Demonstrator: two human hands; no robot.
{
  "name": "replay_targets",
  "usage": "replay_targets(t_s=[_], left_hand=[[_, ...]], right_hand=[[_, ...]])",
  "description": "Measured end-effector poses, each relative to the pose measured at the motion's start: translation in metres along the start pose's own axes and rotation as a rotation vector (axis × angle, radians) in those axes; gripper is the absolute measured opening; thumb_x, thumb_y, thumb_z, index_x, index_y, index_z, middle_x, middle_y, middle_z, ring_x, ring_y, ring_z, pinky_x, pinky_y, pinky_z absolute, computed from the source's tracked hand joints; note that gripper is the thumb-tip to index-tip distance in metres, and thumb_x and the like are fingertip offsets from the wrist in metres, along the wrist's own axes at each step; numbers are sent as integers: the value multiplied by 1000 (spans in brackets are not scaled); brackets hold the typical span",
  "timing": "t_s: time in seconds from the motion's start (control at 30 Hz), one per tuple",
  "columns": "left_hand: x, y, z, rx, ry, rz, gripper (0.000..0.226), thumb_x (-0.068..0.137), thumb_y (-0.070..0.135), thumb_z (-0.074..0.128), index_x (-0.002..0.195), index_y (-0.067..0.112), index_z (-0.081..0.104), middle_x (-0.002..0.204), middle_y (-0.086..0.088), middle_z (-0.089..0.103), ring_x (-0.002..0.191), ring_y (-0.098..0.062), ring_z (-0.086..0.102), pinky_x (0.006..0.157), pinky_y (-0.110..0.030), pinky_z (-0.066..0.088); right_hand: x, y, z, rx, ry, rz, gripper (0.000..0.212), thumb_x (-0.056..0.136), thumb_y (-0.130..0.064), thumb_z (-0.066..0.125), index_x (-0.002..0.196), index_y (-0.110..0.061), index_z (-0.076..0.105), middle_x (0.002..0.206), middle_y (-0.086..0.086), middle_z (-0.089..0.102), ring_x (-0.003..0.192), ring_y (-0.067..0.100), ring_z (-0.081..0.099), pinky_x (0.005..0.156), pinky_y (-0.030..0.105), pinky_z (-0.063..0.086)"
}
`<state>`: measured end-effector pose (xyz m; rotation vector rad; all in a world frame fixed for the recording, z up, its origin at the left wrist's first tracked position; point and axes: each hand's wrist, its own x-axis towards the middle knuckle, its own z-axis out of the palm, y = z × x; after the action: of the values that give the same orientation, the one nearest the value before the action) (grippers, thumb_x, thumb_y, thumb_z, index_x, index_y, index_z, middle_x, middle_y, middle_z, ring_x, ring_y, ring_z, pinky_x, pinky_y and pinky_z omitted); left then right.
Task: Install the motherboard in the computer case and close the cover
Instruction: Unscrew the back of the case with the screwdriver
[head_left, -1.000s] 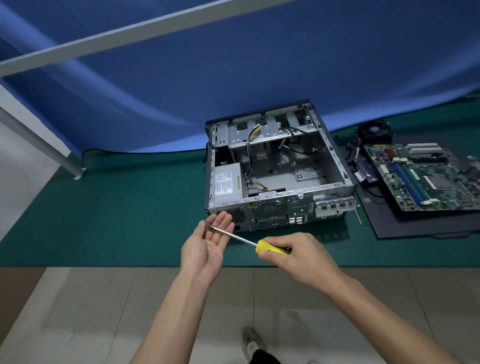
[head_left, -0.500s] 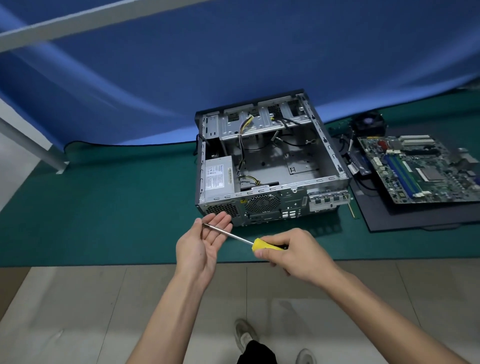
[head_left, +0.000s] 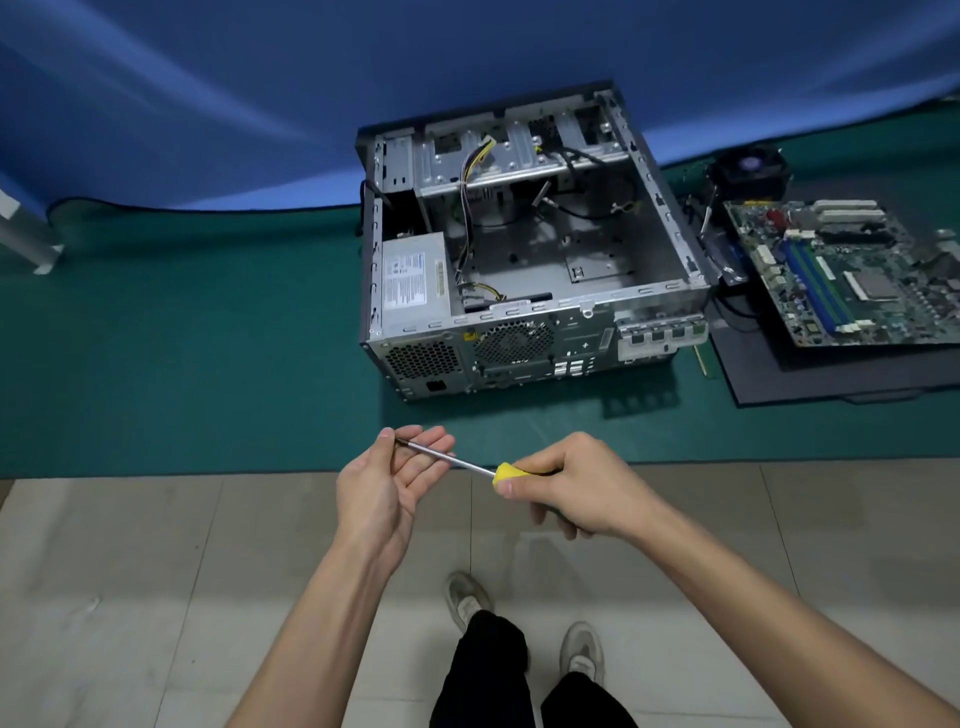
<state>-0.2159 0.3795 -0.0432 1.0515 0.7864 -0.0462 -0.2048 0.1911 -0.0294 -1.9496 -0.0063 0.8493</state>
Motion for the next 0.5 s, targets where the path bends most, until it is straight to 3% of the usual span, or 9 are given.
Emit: replay_targets(t_s=[0.1,0.33,0.5], left_hand=[[7,-7,-9,11,-7,-26,31,103,19,35,89,1,56,78,-14,73,72,-23,72,55,-27,57],[30,-10,-23,-40,-121,-132,31,102,19,34,91,0,56,81,-15,73,75,-23,72,56,-29,57],[36,-9,-29,-99,-243,-187,30,100,20,38,92,1,60,90,-18,72,85,-27,71,62,-31,57]], right_hand=[[5,2,7,171,-108,107,13,83,-36,71,81,-23,76,55,1,62,35,15,44,38,18,31],[23,6,7,273,-186,212,23,81,-37,72,87,-15,75,56,5,63,37,15,47,37,19,35],[27,12,-5,360,-349,294,33,80,-42,68,90,-12,75,59,4,58,41,16,48,41,21,37]])
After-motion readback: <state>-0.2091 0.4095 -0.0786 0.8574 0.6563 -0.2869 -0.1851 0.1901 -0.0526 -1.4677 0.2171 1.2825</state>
